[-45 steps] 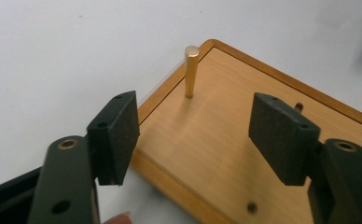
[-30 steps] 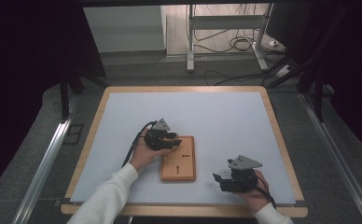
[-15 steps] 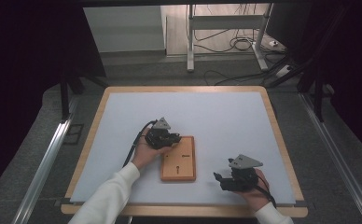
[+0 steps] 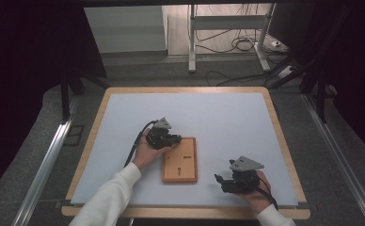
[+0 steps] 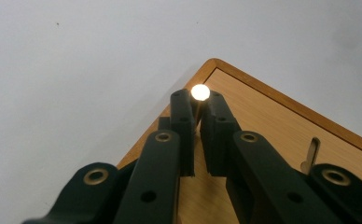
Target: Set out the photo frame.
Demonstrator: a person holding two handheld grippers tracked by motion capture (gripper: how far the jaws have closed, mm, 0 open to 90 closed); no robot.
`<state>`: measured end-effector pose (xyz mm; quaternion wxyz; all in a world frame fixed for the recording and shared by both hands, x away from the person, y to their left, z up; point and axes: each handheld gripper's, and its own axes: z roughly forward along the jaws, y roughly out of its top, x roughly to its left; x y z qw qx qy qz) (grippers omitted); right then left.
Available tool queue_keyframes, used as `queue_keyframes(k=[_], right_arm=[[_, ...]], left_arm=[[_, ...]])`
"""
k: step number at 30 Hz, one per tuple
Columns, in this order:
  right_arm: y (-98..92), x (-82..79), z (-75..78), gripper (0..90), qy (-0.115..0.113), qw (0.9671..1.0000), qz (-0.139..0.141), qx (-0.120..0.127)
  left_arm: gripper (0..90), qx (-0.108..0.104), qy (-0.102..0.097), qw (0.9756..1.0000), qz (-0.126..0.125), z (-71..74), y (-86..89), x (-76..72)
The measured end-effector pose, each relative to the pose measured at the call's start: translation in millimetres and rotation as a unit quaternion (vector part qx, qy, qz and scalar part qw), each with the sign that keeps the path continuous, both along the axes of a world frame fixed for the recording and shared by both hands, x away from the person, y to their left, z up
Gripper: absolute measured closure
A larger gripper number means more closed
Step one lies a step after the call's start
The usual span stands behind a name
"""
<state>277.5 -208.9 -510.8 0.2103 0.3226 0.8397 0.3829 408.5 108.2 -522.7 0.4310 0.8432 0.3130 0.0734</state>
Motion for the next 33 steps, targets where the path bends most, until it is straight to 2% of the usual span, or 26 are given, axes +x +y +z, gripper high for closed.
queue_keyframes(k=[1,9,19,22,27,33], right_arm=[[2.6,-1.7,0.8,22.2,-0.01,0.9999,0.009,-0.005],[18.8,-9.1,2.8,21.2,-0.04,0.9979,0.04,-0.031],[30.8,-8.1,2.4,21.1,-0.042,0.9966,0.062,-0.034],[36.6,-9.3,1.9,20.6,-0.05,0.9949,0.075,-0.045],[47.1,-9.5,-0.1,20.0,-0.05,0.9936,0.089,-0.049],[58.9,-10.8,-1.9,18.5,-0.058,0.9904,0.107,-0.065]], left_arm=[[84.5,0.001,0.001,1.0,-0.002,0.3,0.5,0.7],[84.2,0.007,0.018,0.9998,-0.007,3.2,0.2,4.2],[83.8,0.004,0.035,0.9993,-0.008,4.8,-0.4,7.6],[83.6,0.002,0.041,0.9991,-0.01,4.8,0.6,9.0],[83.5,0.003,0.048,0.9988,-0.014,5.4,1.1,12.3],[83.1,-0.003,0.054,0.9983,-0.02,4.9,3.4,16.9]])
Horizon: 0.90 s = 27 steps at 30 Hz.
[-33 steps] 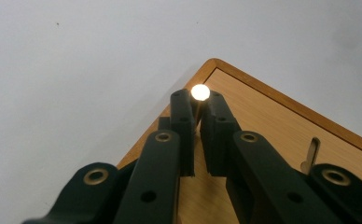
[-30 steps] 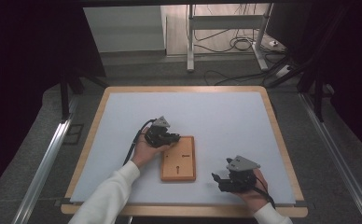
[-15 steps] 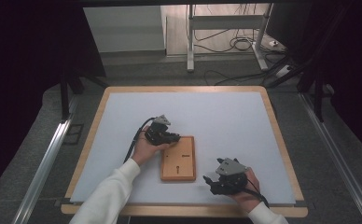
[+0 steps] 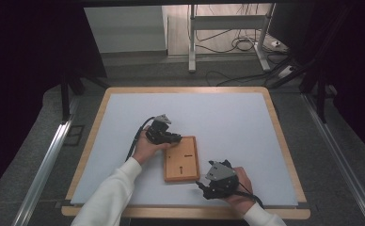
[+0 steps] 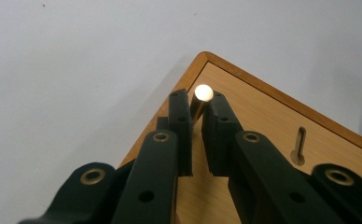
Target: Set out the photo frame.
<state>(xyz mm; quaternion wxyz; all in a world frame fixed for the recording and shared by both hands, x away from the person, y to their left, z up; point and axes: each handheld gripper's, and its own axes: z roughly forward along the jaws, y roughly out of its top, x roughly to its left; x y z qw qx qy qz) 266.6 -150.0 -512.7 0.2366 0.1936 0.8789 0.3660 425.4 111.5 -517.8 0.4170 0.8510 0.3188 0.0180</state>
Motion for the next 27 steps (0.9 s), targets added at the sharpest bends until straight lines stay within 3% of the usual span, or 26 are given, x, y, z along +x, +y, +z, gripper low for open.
queue_keyframes(k=[14,21,27], right_arm=[[1.5,1.8,-0.4,18.2,0.001,1.0,0.0,-0.001],[7.2,3.8,-3.2,15.7,-0.018,0.9996,-0.002,-0.021],[18.8,6.6,-9.1,14.4,-0.034,0.9983,0.002,-0.047]], left_arm=[[82.9,-0.007,0.009,0.9999,-0.009,-0.4,2.2,4.2],[82.8,-0.018,0.022,0.9995,-0.013,-1.1,4.7,9.4],[82.9,-0.013,0.028,0.9993,-0.02,0.2,4.9,12.3]])
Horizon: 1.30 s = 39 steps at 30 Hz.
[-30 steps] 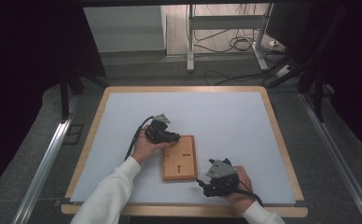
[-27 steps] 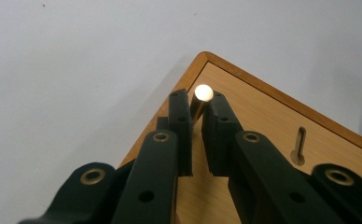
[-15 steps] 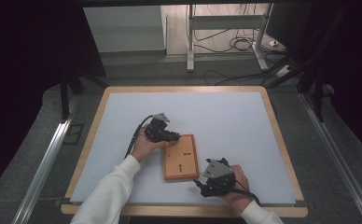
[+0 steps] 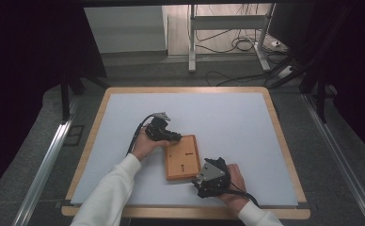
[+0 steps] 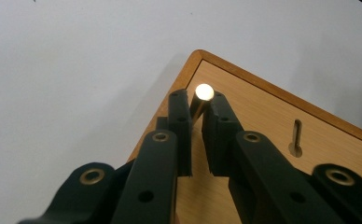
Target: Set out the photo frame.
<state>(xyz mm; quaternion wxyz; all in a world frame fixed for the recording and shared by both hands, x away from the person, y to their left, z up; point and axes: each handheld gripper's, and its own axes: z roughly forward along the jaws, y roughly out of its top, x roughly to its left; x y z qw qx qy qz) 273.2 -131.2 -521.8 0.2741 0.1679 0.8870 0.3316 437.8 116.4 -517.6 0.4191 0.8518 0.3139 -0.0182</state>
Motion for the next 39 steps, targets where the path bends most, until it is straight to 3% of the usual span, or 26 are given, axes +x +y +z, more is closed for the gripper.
queue_keyframes(k=[8,14,30,33,39], right_arm=[[21.5,3.0,-7.2,13.6,-0.031,0.9989,0.012,-0.033],[36.5,-1.6,-9.9,13.7,-0.073,0.9942,0.036,-0.07],[34.9,-1.0,-9.8,15.6,-0.073,0.9943,0.031,-0.072],[35.1,-0.6,-10.5,16.4,-0.083,0.9938,0.024,-0.07],[35.6,-0.1,-11.0,23.6,-0.098,0.992,0.031,-0.073]], left_arm=[[82.5,0.0,0.004,1.0,-0.001,0.0,0.3,1.7],[81.7,0.002,0.006,1.0,-0.002,-0.3,0.3,2.5],[81.9,-0.011,0.028,0.9995,-0.008,-1.3,3.8,9.1],[82.2,-0.015,0.032,0.9994,-0.003,-1.5,3.6,8.9],[83.2,-0.004,0.019,0.9998,0.002,0.0,1.4,7.0]])
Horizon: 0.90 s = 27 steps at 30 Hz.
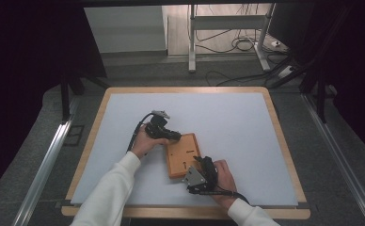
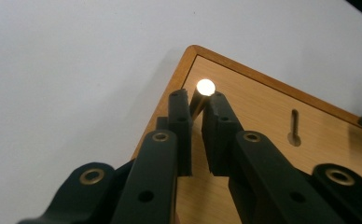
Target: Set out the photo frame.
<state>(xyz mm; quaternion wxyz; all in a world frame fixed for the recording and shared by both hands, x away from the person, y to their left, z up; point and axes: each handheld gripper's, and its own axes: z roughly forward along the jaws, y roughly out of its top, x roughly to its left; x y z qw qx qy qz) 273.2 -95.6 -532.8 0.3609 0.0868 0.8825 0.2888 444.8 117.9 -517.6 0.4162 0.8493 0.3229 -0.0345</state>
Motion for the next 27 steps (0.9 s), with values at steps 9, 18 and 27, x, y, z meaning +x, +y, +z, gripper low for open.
queue_keyframes(k=[9,18,27], right_arm=[[9.2,-0.6,8.5,39.8,-0.026,0.9994,0.02,-0.009],[11.6,2.6,23.1,45.9,-0.033,0.9992,0.02,-0.011],[8.0,6.8,32.1,47.4,-0.031,0.9993,0.019,0.0]], left_arm=[[85.0,0.011,-0.018,0.9997,0.013,1.8,-1.5,-2.2],[85.2,0.007,-0.019,0.9996,0.02,0.5,0.2,-0.1],[76.4,-0.02,-0.021,0.999,0.033,3.2,9.7,-1.5]])
